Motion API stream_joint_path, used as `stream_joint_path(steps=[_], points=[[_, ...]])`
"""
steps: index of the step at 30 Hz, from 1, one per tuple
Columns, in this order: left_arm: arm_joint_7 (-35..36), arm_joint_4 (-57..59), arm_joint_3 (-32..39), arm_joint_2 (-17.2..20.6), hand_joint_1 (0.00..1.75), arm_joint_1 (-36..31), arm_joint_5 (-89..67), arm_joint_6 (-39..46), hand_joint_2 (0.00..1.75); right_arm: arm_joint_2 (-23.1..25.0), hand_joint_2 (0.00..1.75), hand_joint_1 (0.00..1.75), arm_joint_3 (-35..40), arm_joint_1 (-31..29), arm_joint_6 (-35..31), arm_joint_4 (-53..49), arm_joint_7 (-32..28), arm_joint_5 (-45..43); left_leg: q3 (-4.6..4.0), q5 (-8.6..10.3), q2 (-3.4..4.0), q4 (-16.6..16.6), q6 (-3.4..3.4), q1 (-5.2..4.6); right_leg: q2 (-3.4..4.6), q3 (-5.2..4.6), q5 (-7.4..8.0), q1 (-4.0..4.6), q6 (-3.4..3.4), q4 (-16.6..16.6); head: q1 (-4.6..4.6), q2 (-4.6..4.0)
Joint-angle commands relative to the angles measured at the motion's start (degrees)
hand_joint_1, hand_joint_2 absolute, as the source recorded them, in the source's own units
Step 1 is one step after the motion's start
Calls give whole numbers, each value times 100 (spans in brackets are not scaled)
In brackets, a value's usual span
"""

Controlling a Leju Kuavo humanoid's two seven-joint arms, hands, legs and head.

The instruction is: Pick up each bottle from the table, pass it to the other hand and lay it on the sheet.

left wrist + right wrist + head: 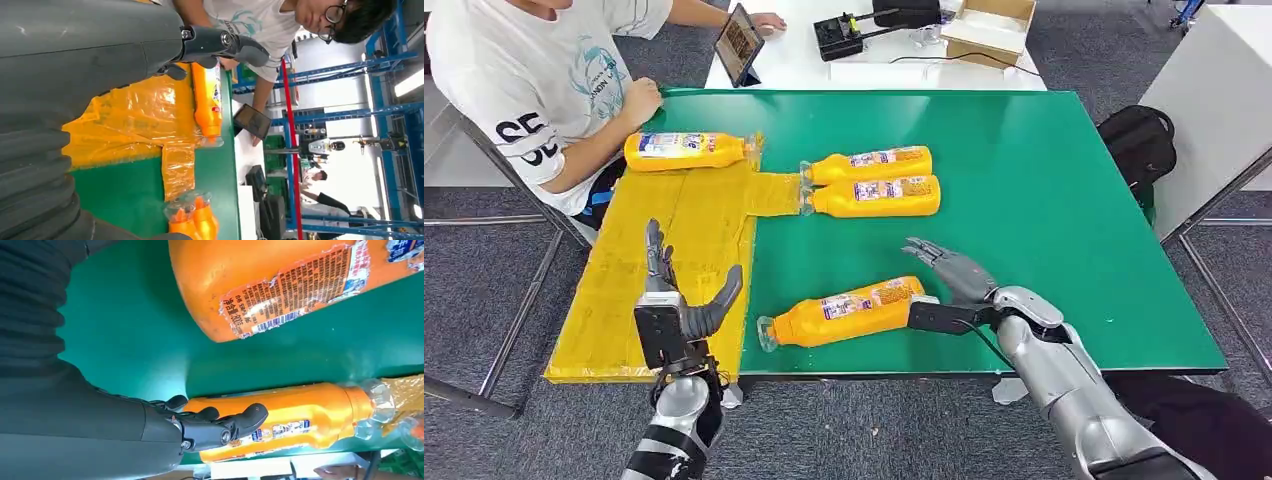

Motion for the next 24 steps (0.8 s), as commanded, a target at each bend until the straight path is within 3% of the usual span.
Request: stream_joint_path(steps=[1, 12, 24], points=[[17, 604, 41, -64, 0, -279, -50, -95, 175, 19, 175, 0, 589, -417, 367, 413, -43, -26, 18, -7, 13, -2, 7, -3, 5, 13, -4, 1, -17, 0, 0, 0], [17, 862, -79, -119, 0, -447, -36, -114, 175, 752, 175, 0, 1357, -899, 461, 1202, -141, 47, 15, -6, 23, -2, 3, -1, 16, 6, 0, 2, -14, 2, 0, 0], [17, 853, -106, -99, 0, -422, -12, -85, 175, 788, 175, 0, 1562, -1110, 456, 1174, -157, 10, 18, -6, 10, -2, 6, -1, 2, 13, -5, 3, -18, 1, 0, 0]])
